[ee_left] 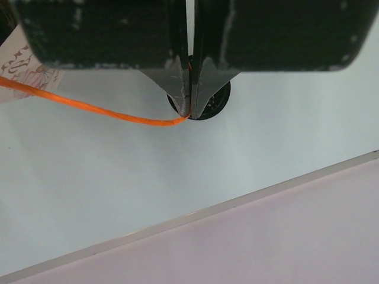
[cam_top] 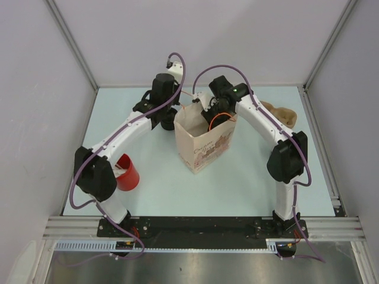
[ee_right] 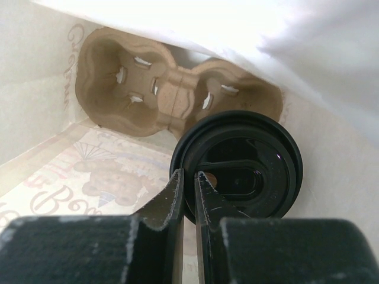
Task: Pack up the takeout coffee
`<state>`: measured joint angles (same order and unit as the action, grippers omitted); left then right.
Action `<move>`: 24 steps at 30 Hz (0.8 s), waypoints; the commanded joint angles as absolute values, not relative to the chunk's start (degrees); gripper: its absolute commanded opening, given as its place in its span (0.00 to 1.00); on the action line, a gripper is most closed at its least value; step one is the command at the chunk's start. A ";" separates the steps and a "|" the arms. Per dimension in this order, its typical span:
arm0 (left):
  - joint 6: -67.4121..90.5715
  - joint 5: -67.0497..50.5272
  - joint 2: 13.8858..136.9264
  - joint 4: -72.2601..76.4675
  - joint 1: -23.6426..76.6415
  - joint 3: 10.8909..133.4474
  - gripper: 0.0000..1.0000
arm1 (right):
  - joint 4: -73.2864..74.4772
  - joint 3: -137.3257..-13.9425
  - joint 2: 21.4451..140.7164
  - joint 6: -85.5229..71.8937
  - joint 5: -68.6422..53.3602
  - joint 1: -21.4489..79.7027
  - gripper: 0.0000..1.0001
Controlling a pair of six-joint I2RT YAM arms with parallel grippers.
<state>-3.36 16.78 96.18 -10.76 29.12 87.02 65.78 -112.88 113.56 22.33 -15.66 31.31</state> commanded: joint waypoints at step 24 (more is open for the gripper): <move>-4.30 22.94 98.09 -10.99 28.74 92.20 0.00 | 66.97 -106.09 111.27 24.17 -15.64 30.76 0.00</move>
